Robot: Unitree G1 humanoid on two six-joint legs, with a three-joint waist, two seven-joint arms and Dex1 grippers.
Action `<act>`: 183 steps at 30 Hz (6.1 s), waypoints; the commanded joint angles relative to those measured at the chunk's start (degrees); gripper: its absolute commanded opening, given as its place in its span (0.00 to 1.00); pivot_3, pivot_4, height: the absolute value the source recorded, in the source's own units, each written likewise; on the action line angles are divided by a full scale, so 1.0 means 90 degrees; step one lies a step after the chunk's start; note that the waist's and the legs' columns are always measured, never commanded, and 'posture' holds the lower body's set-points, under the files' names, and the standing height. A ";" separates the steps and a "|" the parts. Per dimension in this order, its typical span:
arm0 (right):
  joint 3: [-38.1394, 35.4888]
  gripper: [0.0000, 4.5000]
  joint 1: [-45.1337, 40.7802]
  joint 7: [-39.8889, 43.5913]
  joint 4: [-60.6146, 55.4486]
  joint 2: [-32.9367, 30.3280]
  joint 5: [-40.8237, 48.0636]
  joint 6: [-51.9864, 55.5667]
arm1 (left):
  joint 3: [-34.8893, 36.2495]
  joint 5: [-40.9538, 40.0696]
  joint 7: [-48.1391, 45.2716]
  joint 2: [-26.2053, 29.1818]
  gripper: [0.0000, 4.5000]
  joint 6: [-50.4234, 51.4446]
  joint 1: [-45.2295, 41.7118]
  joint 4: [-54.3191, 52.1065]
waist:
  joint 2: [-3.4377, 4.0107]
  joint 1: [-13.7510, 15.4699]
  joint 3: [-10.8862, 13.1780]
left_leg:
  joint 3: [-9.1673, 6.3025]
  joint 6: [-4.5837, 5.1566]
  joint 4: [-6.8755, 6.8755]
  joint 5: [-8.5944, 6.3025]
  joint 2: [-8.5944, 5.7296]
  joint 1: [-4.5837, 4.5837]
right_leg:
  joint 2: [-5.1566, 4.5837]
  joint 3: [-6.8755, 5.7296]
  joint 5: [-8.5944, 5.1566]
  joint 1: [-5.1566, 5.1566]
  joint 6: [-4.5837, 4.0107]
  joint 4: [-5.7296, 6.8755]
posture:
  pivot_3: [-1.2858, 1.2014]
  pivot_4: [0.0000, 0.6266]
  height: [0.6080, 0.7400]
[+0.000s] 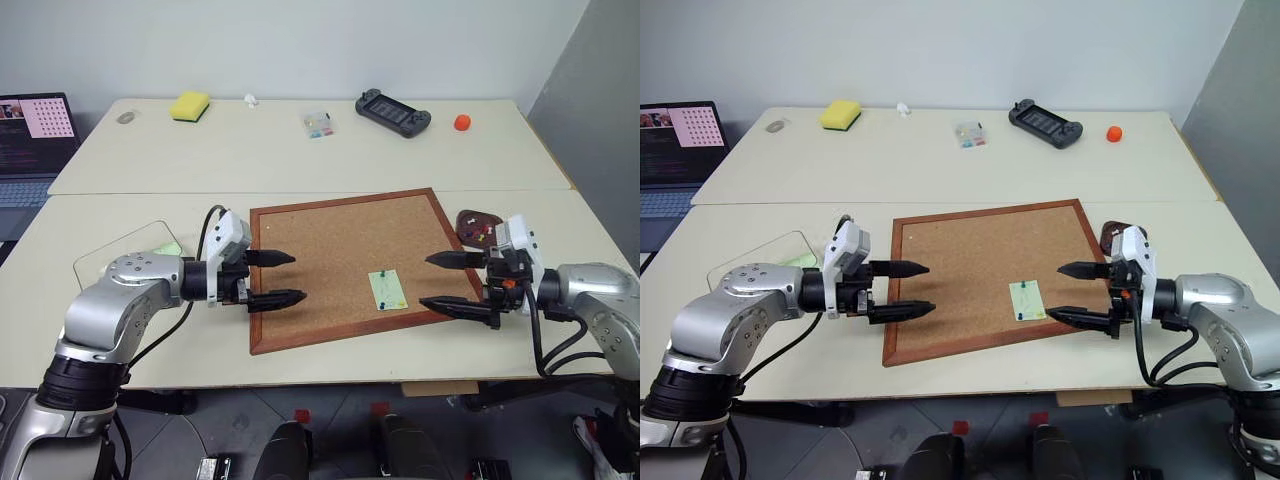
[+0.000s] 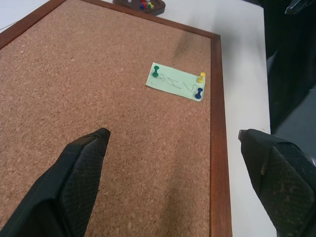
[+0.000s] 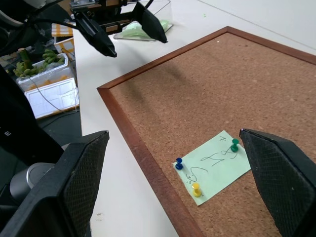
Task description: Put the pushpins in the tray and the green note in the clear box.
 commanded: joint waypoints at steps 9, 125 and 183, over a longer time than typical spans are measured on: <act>-0.0107 1.00 -0.0013 -0.0153 -0.0234 0.0109 0.0074 -0.0105 | 0.0022 0.0092 -0.0056 0.0048 0.99 -0.0148 -0.0028 -0.0028 | 0.0000 0.0000 0.0000 | -0.0001 0.0001 0.0001 -0.0001 0.0000 0.0000 | 0.0000 -0.0001 0.0000 0.0000 0.0000 0.0000 | 0.52 0.24 1.00; -0.0010 0.01 -0.2238 -0.1372 0.3087 0.1811 -0.1916 -0.1369 | -0.1410 0.2780 0.1566 -0.1987 0.00 -0.1790 -0.0376 0.2122 | 0.0012 -0.0001 -0.0012 | -0.0005 0.0002 0.0012 0.0001 -0.0009 0.0019 | -0.0010 0.0000 0.0005 0.0015 0.0003 0.0016 | 0.52 0.24 1.00; -0.0220 0.89 -0.2801 -0.0266 0.5720 0.0828 -0.2556 -0.2908 | -0.1403 0.2743 0.1460 -0.1941 0.00 -0.1896 -0.0319 0.2075 | 0.0028 -0.0053 -0.0021 | 0.0019 0.0009 0.0005 0.0000 -0.0010 0.0021 | -0.0012 0.0015 0.0006 0.0015 0.0005 0.0010 | 0.52 0.24 1.00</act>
